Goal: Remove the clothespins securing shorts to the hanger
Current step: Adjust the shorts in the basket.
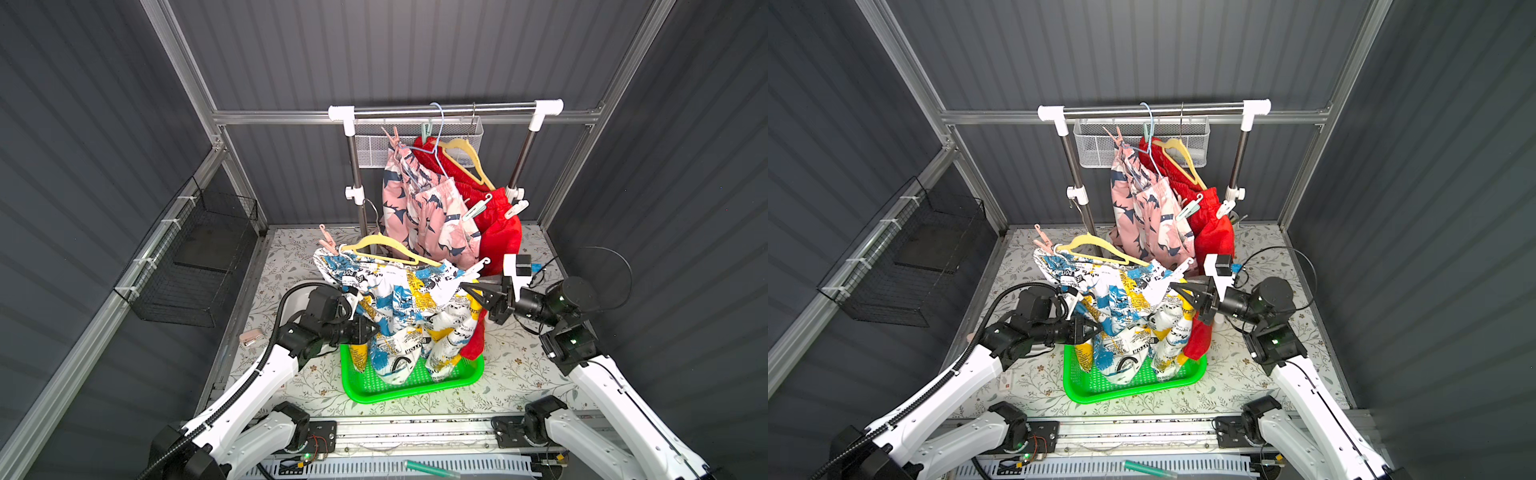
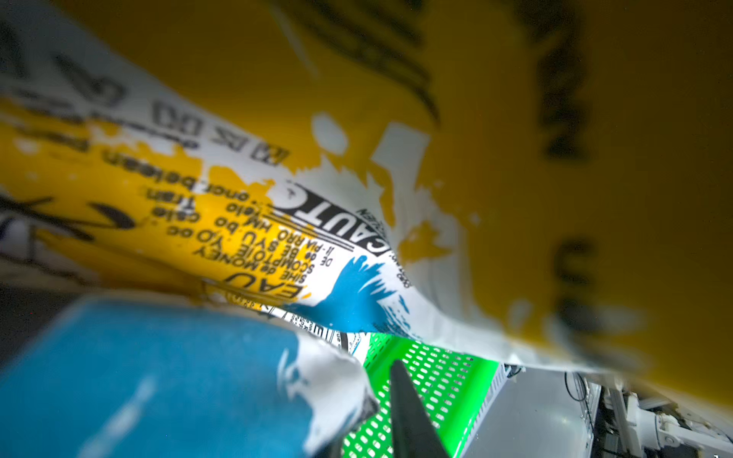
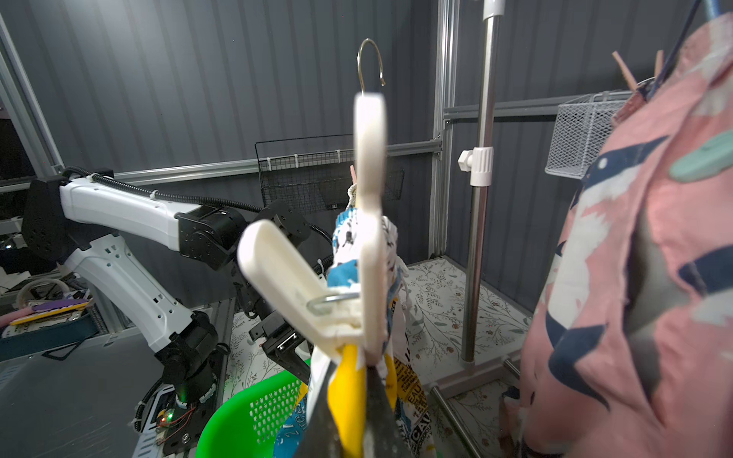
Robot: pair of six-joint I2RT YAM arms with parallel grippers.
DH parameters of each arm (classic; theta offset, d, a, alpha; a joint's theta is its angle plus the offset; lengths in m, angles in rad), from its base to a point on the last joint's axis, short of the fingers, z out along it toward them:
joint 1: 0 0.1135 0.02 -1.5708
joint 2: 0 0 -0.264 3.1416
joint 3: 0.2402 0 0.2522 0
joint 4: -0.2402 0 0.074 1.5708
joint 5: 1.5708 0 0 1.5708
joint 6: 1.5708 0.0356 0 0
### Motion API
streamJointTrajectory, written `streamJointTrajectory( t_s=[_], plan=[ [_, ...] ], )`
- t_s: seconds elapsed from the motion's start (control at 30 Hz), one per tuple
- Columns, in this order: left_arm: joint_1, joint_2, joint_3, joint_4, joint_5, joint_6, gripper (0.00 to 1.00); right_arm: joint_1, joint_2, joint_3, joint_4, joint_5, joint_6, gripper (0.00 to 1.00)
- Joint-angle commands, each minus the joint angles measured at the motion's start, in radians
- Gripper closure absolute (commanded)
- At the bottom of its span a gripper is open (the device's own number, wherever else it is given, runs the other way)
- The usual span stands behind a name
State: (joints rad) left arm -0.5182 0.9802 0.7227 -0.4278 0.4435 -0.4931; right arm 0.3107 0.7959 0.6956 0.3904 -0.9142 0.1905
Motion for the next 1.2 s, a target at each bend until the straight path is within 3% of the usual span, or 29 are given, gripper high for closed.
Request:
streamJointTrajectory(
  t_s=[0.0, 0.07, 0.27, 0.6, 0.83, 0.93, 1.17],
  plan=[
    [-0.007, -0.049, 0.026, -0.102, -0.052, 0.002, 0.58, 0.004, -0.054, -0.052, 0.133, 0.042, -0.008, 1.0],
    [-0.008, -0.082, 0.044, -0.166, -0.092, -0.002, 0.45, 0.005, -0.077, -0.087, 0.133, 0.059, -0.016, 1.0],
    [-0.008, -0.172, 0.099, -0.341, -0.2, -0.025, 0.3, 0.017, -0.111, -0.165, 0.163, 0.097, -0.013, 1.0],
    [-0.008, -0.204, 0.234, -0.518, -0.362, -0.124, 0.26, 0.044, -0.145, -0.289, 0.235, 0.166, -0.035, 1.0],
    [-0.008, -0.116, 0.415, -0.578, -0.48, -0.206, 0.25, 0.143, -0.175, -0.381, 0.256, 0.215, -0.165, 1.0],
    [-0.008, -0.067, 0.504, -0.624, -0.528, -0.237, 0.25, 0.195, -0.202, -0.386, 0.18, 0.279, -0.228, 1.0],
    [-0.008, 0.017, 0.678, -0.723, -0.634, -0.343, 0.25, 0.213, -0.24, -0.425, 0.18, 0.315, -0.27, 1.0]
  ],
)
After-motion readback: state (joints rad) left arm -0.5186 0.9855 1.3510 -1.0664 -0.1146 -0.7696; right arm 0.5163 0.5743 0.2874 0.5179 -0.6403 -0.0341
